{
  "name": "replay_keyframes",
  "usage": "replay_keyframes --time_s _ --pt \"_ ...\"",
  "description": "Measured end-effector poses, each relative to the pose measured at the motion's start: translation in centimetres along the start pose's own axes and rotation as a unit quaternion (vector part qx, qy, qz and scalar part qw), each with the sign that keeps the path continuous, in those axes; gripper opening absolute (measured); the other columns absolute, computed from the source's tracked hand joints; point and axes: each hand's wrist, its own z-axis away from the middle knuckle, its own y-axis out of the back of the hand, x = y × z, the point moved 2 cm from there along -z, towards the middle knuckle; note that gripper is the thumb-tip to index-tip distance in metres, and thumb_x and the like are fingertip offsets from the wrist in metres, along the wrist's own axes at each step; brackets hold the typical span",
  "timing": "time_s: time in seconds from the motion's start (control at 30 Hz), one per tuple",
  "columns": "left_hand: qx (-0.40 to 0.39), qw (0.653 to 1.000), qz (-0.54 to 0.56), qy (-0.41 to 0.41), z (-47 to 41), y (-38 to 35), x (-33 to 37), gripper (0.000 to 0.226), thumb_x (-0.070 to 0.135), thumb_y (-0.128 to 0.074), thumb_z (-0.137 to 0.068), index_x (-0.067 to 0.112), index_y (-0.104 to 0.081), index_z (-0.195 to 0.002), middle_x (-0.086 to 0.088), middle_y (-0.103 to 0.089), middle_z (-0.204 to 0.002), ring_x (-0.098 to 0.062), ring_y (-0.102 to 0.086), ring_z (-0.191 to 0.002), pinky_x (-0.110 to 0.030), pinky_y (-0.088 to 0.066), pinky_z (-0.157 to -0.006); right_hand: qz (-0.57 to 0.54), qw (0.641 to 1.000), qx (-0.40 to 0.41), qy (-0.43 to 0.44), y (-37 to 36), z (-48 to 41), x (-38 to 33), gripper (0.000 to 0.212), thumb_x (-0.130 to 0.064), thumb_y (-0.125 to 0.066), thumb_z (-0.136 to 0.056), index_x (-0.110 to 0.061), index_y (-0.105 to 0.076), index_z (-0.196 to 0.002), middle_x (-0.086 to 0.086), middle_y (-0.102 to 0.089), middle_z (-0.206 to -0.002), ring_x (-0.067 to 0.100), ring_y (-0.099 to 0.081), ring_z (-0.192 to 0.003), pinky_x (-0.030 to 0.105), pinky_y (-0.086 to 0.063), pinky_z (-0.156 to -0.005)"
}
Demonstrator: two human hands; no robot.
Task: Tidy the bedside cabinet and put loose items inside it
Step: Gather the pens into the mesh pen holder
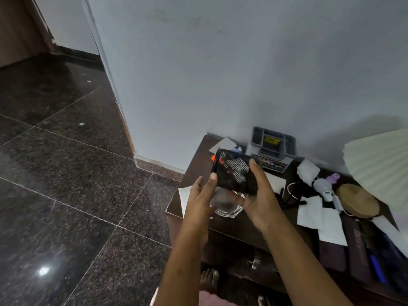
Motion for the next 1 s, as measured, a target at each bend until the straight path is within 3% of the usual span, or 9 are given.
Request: replay_keyframes --time_s 0.07,0.13,0.23,0.3,0.43,0.57,0.67,0.8,1.0 --pt "-0.028 0.999 0.029 -0.026 0.7 -1.1 -0.3 0.103 0.058 -0.079 -0.053 0.025 -0.036 -0.140 -0.001 -0.053 -0.136 -0.014 -0.055 -0.118 -0.036 -0.044 -0.102 -0.081 0.995 -0.018 -0.052 1.4 1.8 0.9 0.062 -0.053 -0.066 -0.074 -0.015 -0.059 -0.123 0.015 -0.066 -0.119 0.031 -0.065 -0.106 0.042 -0.056 -0.081" --pt "-0.054 0.996 -0.002 -0.069 1.1 -2.4 -0.8 0.095 0.047 -0.085 -0.050 0.033 -0.042 -0.133 0.002 -0.057 -0.129 -0.009 -0.060 -0.111 -0.027 -0.051 -0.093 -0.126 0.989 -0.006 -0.071 2.9 3.2 1.4 0.061 -0.054 -0.065 -0.075 -0.012 -0.062 -0.120 0.018 -0.066 -0.117 0.033 -0.065 -0.107 0.042 -0.056 -0.083" --pt "-0.043 0.985 -0.106 -0.131 1.7 -4.6 -2.0 0.089 0.042 -0.086 -0.045 0.041 -0.045 -0.124 0.009 -0.053 -0.125 -0.003 -0.059 -0.108 -0.022 -0.054 -0.085 -0.096 0.990 0.067 -0.077 5.8 4.6 1.3 0.053 -0.053 -0.060 -0.080 -0.013 -0.065 -0.114 0.017 -0.070 -0.109 0.031 -0.068 -0.100 0.041 -0.057 -0.078" --pt "-0.029 0.975 -0.165 -0.148 1.9 -5.9 -3.1 0.092 0.042 -0.088 -0.044 0.038 -0.043 -0.123 0.013 -0.054 -0.121 -0.003 -0.056 -0.110 -0.026 -0.052 -0.091 -0.038 0.988 0.133 -0.075 7.9 5.2 0.3 0.036 -0.045 -0.054 -0.089 -0.016 -0.065 -0.108 0.013 -0.073 -0.102 0.025 -0.070 -0.094 0.036 -0.057 -0.071" --pt "-0.048 0.941 -0.275 -0.191 2.5 -8.2 -5.2 0.084 0.036 -0.089 -0.046 0.044 -0.038 -0.112 0.021 -0.054 -0.109 0.010 -0.052 -0.103 -0.004 -0.042 -0.079 0.229 0.954 0.190 -0.044 12.0 5.8 -2.2 0.023 -0.021 -0.046 -0.096 -0.014 -0.067 -0.103 0.007 -0.070 -0.098 0.018 -0.066 -0.092 0.030 -0.054 -0.077" --pt "-0.098 0.895 -0.364 -0.236 3.2 -10.3 -6.9 0.089 0.035 -0.087 -0.047 0.036 -0.037 -0.120 0.015 -0.053 -0.116 -0.001 -0.051 -0.106 -0.011 -0.041 -0.084 0.349 0.912 0.217 -0.011 15.8 6.7 -4.9 0.018 -0.013 -0.050 -0.092 -0.021 -0.066 -0.091 0.003 -0.068 -0.091 0.013 -0.063 -0.079 0.027 -0.053 -0.071" --pt "-0.117 0.880 -0.391 -0.244 3.1 -11.5 -7.9 0.093 0.034 -0.087 -0.047 0.029 -0.038 -0.126 0.010 -0.053 -0.119 -0.008 -0.051 -0.108 -0.021 -0.043 -0.085 0.452 0.855 0.253 0.034 19.1 7.7 -7.3 0.018 -0.012 -0.051 -0.091 -0.017 -0.066 -0.099 0.005 -0.067 -0.093 0.019 -0.063 -0.080 0.036 -0.051 -0.071" --pt "-0.134 0.870 -0.409 -0.240 3.1 -13.0 -9.1 0.095 0.031 -0.087 -0.049 0.028 -0.036 -0.129 0.008 -0.050 -0.122 -0.012 -0.051 -0.111 -0.024 -0.044 -0.088 0.587 0.740 0.328 0.035 24.1 9.7 -8.6 0.023 -0.009 -0.050 -0.090 -0.012 -0.065 -0.107 0.007 -0.066 -0.107 0.023 -0.061 -0.099 0.027 -0.046 -0.079" --pt "-0.130 0.867 -0.426 -0.222 3.3 -14.7 -11.1 0.101 0.029 -0.089 -0.053 0.019 -0.034 -0.137 -0.002 -0.047 -0.133 -0.017 -0.047 -0.120 -0.023 -0.039 -0.093 0.689 0.661 0.296 -0.001 26.9 9.8 -7.6 0.024 -0.008 -0.056 -0.088 -0.008 -0.058 -0.112 0.015 -0.063 -0.111 0.030 -0.059 -0.101 0.031 -0.045 -0.079"
